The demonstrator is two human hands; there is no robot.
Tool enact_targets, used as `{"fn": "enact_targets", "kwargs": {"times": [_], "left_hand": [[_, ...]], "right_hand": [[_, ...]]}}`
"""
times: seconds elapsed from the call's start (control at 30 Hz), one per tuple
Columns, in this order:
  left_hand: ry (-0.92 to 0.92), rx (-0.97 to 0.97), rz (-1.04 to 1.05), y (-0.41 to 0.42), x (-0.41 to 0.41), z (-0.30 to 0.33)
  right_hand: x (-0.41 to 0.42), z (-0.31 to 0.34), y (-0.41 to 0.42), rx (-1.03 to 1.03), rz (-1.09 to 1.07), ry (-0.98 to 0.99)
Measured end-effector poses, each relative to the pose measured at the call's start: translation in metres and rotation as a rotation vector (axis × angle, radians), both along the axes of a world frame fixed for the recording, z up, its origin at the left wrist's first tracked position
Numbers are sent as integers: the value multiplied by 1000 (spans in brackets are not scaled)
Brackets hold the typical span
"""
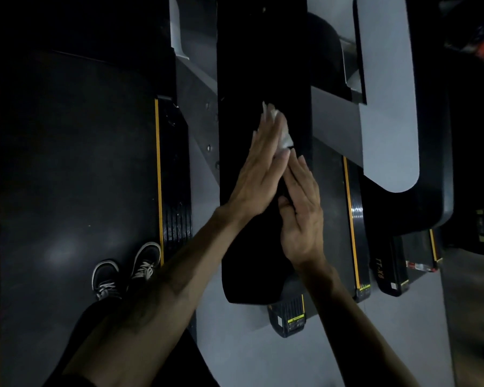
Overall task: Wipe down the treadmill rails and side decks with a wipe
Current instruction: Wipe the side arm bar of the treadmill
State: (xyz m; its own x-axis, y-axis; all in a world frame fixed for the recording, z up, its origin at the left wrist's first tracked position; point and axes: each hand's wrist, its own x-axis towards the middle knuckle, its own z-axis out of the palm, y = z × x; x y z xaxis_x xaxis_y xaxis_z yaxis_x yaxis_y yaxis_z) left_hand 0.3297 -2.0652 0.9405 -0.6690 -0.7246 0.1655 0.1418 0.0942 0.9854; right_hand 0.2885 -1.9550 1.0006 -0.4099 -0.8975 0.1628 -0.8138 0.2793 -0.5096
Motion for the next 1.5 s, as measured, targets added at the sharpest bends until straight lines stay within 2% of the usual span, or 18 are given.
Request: {"fn": "enact_targets", "kwargs": {"times": [0.17, 0.43, 0.6, 0.87, 1.2, 1.33, 1.43, 1.5], "left_hand": [[-80, 108, 31, -32, -9, -7], [-6, 364, 46, 14, 17, -24], [22, 282, 5, 24, 22, -5], [-22, 178, 35, -47, -12, -10], [-52, 423, 109, -30, -5, -49], [16, 324, 148, 6, 1, -49], [51, 413, 136, 9, 4, -47], [86, 398, 133, 2, 2, -46]], "right_hand": [[1, -2, -1, 1, 4, 33], [7, -3, -6, 77, -38, 231], [10, -2, -9, 74, -65, 244], [4, 3, -24, 138, -49, 309], [-35, 4, -72, 166, 39, 377], [-33, 2, -75, 154, 0, 352], [-29, 1, -74, 148, -9, 344], [-28, 2, -75, 151, -21, 351]]}}
